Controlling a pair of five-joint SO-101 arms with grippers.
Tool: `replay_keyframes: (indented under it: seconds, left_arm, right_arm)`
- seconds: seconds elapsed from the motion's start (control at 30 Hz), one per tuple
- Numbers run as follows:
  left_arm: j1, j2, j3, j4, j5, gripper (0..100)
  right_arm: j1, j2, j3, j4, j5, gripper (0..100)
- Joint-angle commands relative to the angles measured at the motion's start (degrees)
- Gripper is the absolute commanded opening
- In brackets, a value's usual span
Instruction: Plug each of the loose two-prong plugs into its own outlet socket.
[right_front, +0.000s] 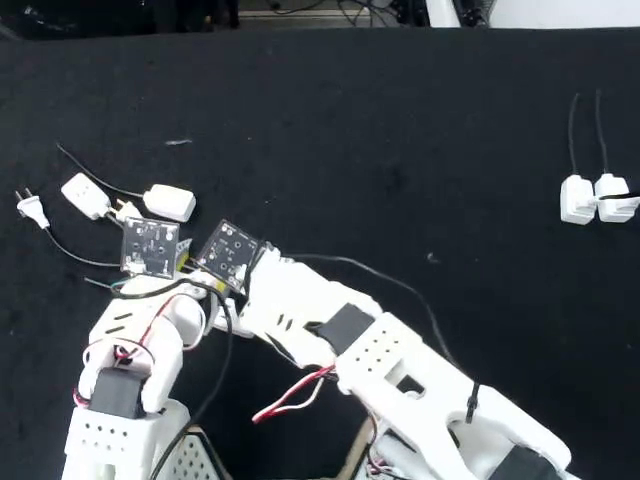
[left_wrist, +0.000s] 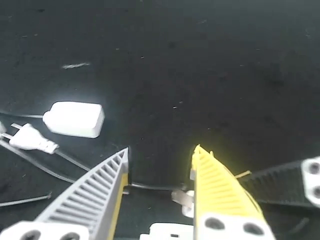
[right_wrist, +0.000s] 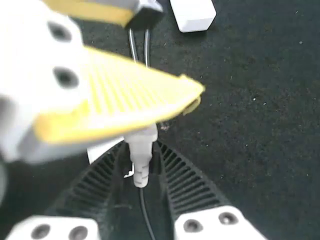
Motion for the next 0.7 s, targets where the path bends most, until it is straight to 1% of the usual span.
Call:
replay_keyframes:
  seconds: [0.0, 0.1, 0.23, 0.37, 0.67]
  left_arm:
    - [-3.0, -0.4, -0.1, -0.4, -0.8, 21]
    - [-3.3, -0.4, 0.0, -0.4, -0.8, 21]
    - [-2.7, -0.4, 1.0, -1.1, -0.9, 21]
    - [-2.7, -0.4, 3.1, -3.5, -0.9, 21]
    - [-2.7, -0.4, 3.3, -3.3, -0.8, 21]
  right_arm:
    - [-0.8, -3.0, -1.5, 1.9, 0.3, 1.1]
    - [-0.9, -6.0, -1.1, 2.4, 0.0, 1.1]
    - [-0.9, -11.3, 0.7, 2.2, -5.2, 1.1]
    - [-0.9, -15.3, 2.7, 1.9, -6.6, 1.1]
    - [-0.9, -16.6, 8.9, -7.6, -6.8, 1.1]
